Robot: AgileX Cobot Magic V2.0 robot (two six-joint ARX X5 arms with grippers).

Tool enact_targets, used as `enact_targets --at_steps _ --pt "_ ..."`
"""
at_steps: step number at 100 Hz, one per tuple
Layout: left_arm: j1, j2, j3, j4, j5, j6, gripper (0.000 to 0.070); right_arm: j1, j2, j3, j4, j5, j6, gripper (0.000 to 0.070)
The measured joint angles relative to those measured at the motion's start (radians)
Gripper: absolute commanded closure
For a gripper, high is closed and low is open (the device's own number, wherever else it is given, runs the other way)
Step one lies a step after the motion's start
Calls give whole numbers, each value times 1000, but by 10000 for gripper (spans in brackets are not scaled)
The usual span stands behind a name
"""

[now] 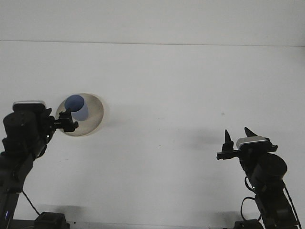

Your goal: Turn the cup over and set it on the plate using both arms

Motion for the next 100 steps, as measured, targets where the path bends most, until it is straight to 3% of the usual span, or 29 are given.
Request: enact_targets --at_steps 37,81,86,92,100 --pt "0 -317 -439 256 0 47 268 0 0 0 0 0 0 251" --pt "0 -367 -486 297 0 68 283 0 0 0 0 0 0 252" --pt "0 -370 -486 297 0 68 313 0 0 0 0 0 0 252" --pt "0 -370 -486 297 0 68 419 0 0 0 0 0 0 275" --pt "0 -370 -486 297 0 68 561 0 0 0 0 0 0 415"
